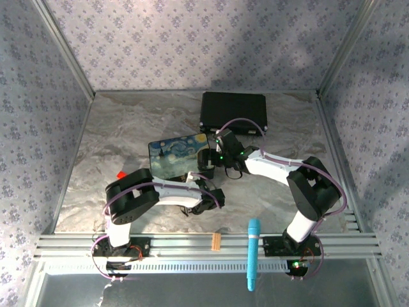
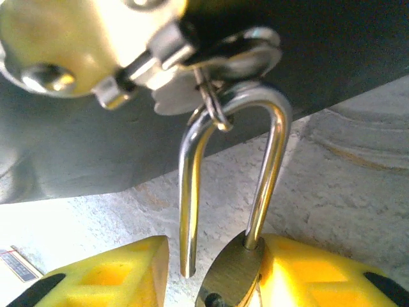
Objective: Unlock the padlock with the key
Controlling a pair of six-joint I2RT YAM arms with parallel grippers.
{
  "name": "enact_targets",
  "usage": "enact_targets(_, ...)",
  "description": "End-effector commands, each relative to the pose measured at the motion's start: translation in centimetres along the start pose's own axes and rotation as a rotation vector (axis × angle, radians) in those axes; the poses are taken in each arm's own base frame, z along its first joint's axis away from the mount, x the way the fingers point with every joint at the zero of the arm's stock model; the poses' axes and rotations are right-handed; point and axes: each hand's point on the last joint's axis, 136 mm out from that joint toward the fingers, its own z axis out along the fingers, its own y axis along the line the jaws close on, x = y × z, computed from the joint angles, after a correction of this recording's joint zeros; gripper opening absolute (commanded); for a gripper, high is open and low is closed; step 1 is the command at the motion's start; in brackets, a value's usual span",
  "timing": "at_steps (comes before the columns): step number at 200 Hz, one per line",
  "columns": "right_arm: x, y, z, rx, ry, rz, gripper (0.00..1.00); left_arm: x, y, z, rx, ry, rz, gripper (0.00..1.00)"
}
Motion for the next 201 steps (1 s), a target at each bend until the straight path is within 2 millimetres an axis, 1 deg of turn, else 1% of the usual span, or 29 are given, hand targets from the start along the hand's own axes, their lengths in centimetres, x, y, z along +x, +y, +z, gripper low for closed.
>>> enact_targets(1,5.5,-5.4,1.3,0.202,0.183,0.017,0.89,3.1,0.3,-0.4,0.028,0.118,0.027,0.43)
enact_targets(9,5.5,-5.3,1.3,0.202,0.184,0.014,0.89,2.9,0.3,-0.7,0.044,0.112,0.02,0.48)
enact_targets(51,5.3,-5.4,1.2,0.203,0.181,0.013,0.89,2.0,0.3,-2.5,0.144,0.072,-0.007,0.49)
enact_targets(62,5.3,-5.4,1.3,0.203,0.181,0.016,0.89,1.6,0.3,-3.0,0.171,0.056,-0.011,0.58)
enact_targets(76,5.2,-5.3,1.3,0.2,0.181,0.017,0.89,1.4,0.2,-3.6,0.218,0.049,-0.029,0.6)
enact_targets(92,5.0,-5.1,1.3,0.196,0.176,0.012,0.89,0.9,0.6,-4.2,0.248,0.027,-0.051,0.6)
enact_targets(95,4.8,-5.0,1.2,0.193,0.171,0.009,0.89,0.7,0.7,-4.3,0.256,0.022,-0.061,0.63)
enact_targets(109,3.8,-4.6,0.8,0.178,0.151,-0.001,0.9,0.2,1.1,-4.7,0.288,0.005,-0.096,0.74)
enact_targets(125,2.1,-3.8,0.1,0.161,0.124,-0.021,0.91,-0.6,1.3,-5.3,0.355,-0.024,-0.148,0.92)
enact_targets(128,1.7,-3.7,-0.1,0.156,0.118,-0.027,0.92,-0.7,1.4,-5.4,0.367,-0.029,-0.158,0.94)
enact_targets(130,1.5,-3.5,-0.2,0.151,0.113,-0.031,0.92,-0.9,1.5,-5.5,0.378,-0.034,-0.168,0.98)
enact_targets(133,1.1,-3.3,-0.4,0.146,0.107,-0.037,0.93,-1.0,1.6,-5.6,0.392,-0.039,-0.178,1.0)
enact_targets(150,-1.2,-2.0,-1.6,0.114,0.062,-0.066,0.99,-2.1,1.9,-6.7,0.502,-0.074,-0.25,1.0)
enact_targets(154,-1.7,-1.7,-1.9,0.106,0.051,-0.072,0.99,-2.2,2.3,-6.8,0.518,-0.077,-0.265,1.0)
enact_targets(157,-2.0,-1.6,-2.2,0.104,0.043,-0.075,0.99,-2.7,2.2,-7.1,0.546,-0.09,-0.291,1.0)
enact_targets(173,-4.1,-0.5,-3.8,0.082,-0.016,-0.097,0.99,-3.8,3.7,-7.9,0.623,-0.12,-0.386,1.0)
enact_targets(188,-5.2,0.2,-5.3,0.061,-0.057,-0.117,0.99,-4.5,5.6,-8.1,0.663,-0.133,-0.466,1.0)
enact_targets(201,-5.3,0.8,-6.5,0.039,-0.074,-0.127,0.99,-4.8,6.9,-7.8,0.707,-0.12,-0.53,1.0)
